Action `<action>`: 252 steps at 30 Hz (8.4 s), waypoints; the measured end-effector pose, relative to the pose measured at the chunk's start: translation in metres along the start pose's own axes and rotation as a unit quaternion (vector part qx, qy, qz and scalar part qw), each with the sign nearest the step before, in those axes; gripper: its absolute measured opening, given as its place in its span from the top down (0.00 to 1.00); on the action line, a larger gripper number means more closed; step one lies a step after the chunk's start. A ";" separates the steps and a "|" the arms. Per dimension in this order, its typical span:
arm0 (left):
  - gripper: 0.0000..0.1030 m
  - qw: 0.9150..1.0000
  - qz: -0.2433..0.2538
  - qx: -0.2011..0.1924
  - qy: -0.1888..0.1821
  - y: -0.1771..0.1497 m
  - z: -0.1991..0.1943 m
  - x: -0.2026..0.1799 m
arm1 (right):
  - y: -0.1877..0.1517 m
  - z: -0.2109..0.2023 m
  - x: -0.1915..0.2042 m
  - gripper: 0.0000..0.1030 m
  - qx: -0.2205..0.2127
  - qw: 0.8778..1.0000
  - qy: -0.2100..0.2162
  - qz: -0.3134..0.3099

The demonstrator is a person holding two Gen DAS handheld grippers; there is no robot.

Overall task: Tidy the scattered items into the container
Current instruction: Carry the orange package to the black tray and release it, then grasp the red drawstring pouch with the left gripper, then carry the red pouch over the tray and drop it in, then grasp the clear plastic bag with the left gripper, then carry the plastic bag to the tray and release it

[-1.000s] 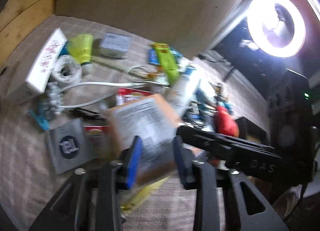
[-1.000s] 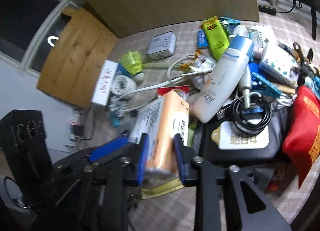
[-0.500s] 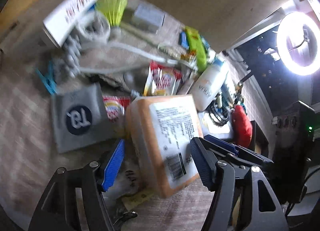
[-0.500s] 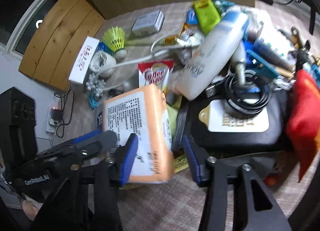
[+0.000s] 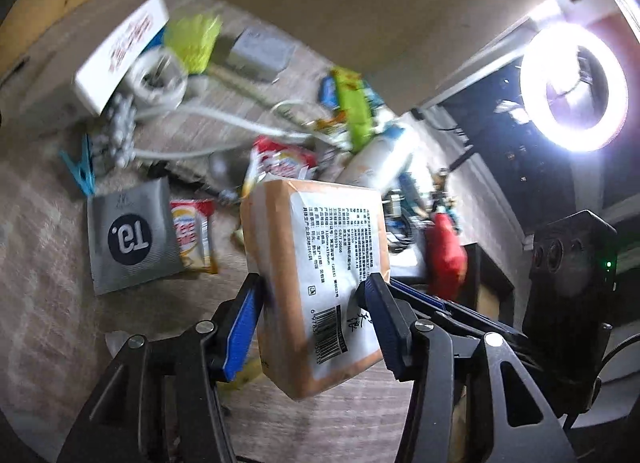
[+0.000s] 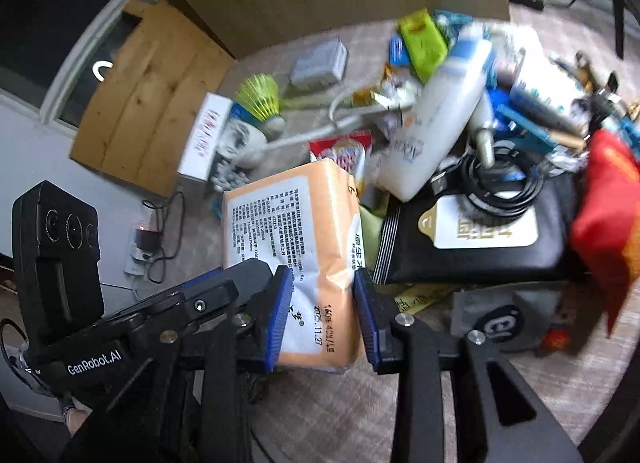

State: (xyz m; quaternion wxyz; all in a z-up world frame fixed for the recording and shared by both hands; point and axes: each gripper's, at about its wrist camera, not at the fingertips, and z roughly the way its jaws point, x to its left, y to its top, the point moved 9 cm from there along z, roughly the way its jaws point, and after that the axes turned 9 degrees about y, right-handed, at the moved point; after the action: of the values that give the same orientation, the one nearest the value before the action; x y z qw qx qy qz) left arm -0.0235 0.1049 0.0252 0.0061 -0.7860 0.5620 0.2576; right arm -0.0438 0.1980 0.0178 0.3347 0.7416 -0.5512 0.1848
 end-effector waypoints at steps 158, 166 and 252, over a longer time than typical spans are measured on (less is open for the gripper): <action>0.48 0.987 0.045 -0.038 0.151 -0.021 -0.062 0.082 | -0.047 -0.128 -0.074 0.36 -0.057 0.981 -0.127 -0.136; 0.50 0.976 0.126 -0.013 0.179 -0.052 -0.023 0.092 | -0.043 -0.085 -0.065 0.45 -0.017 0.980 -0.121 -0.159; 0.31 0.880 0.458 0.080 -0.092 -0.238 0.046 -0.342 | -0.186 -0.404 -0.259 0.54 -0.282 0.889 -0.309 0.188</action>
State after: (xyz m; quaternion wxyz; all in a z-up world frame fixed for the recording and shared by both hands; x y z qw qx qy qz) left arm 0.0890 0.5070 0.0597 0.0018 -0.4102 0.8752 0.2565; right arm 0.0855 0.6920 0.0831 0.3015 0.5179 -0.7849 -0.1575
